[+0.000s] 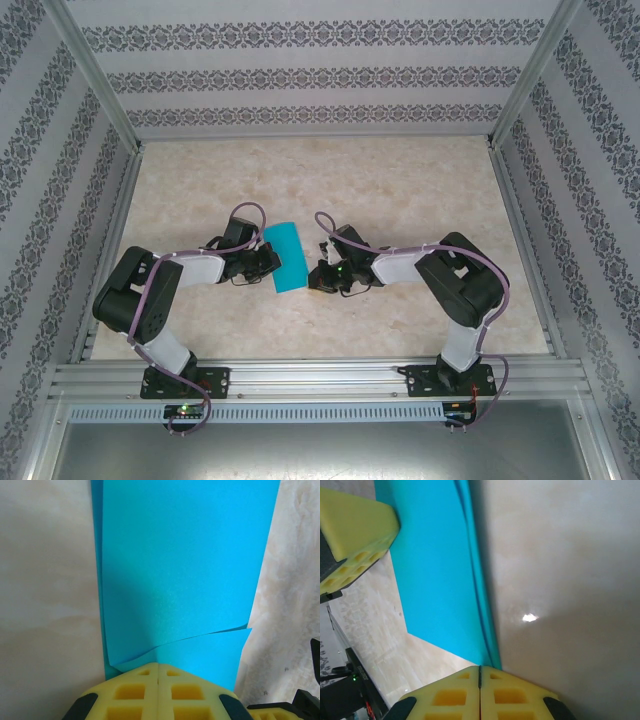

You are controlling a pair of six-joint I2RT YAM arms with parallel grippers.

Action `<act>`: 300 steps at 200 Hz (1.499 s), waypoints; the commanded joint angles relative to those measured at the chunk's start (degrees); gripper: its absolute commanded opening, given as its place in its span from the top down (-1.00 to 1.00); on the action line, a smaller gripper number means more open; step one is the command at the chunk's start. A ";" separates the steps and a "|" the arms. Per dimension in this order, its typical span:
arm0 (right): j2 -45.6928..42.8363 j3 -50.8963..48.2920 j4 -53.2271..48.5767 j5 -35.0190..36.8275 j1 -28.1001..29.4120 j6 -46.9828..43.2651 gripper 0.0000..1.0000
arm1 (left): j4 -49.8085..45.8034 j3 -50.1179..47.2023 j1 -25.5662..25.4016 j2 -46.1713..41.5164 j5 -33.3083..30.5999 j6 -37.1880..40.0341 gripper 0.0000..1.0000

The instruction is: Fold a paper plane with a square sheet of paper (pick it up from the middle)

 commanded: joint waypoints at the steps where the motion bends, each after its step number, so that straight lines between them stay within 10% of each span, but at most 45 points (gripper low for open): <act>1: -2.62 -0.97 -1.33 0.83 -1.11 0.72 0.82 | -3.25 0.23 0.10 0.47 -1.70 1.20 0.91; 109: 3.71 11.92 -6.42 2.14 -2.60 -3.27 0.37 | -4.13 3.55 -0.12 -2.63 1.20 1.75 0.79; 300: 8.15 10.97 0.91 -2.11 -1.11 0.68 0.70 | -3.29 3.60 -0.12 1.14 1.43 1.16 0.80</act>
